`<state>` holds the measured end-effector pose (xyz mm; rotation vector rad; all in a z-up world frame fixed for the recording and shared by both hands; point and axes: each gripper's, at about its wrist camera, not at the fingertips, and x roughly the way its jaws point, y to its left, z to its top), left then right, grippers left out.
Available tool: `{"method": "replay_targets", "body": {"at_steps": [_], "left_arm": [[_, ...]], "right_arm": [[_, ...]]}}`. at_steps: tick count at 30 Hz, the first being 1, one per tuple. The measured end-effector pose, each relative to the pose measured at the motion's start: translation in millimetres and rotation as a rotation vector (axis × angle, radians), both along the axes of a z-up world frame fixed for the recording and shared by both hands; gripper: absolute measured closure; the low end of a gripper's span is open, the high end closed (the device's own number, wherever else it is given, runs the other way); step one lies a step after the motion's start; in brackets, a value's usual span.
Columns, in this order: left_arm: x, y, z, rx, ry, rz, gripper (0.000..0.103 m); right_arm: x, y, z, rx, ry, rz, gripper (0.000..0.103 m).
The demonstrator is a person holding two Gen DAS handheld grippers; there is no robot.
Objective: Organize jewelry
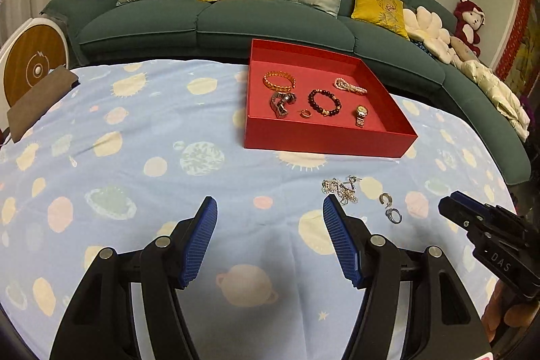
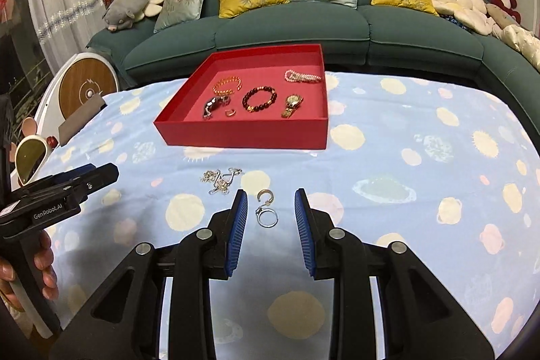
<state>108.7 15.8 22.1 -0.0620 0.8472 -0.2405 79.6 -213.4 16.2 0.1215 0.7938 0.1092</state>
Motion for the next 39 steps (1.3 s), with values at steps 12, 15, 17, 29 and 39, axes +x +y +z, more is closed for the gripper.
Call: {"method": "replay_targets", "body": {"at_steps": [12, 15, 17, 29, 39], "left_arm": [[7, -5, -20, 0.005, 0.044, -0.028, 0.04], [9, -6, -21, -0.001, 0.05, -0.028, 0.04], [11, -5, -22, -0.007, 0.057, -0.027, 0.04], [14, -8, -28, -0.015, 0.074, -0.03, 0.04], [15, -22, -34, -0.023, 0.084, -0.068, 0.04]], "right_arm": [[31, 20, -59, -0.052, 0.121, 0.046, 0.075], [35, 19, -63, -0.049, 0.134, 0.05, 0.075], [36, 18, -65, -0.048, 0.137, 0.049, 0.075], [35, 19, -65, -0.078, 0.121, 0.06, 0.083], [29, 17, -57, -0.076, 0.097, 0.061, 0.083]]}}
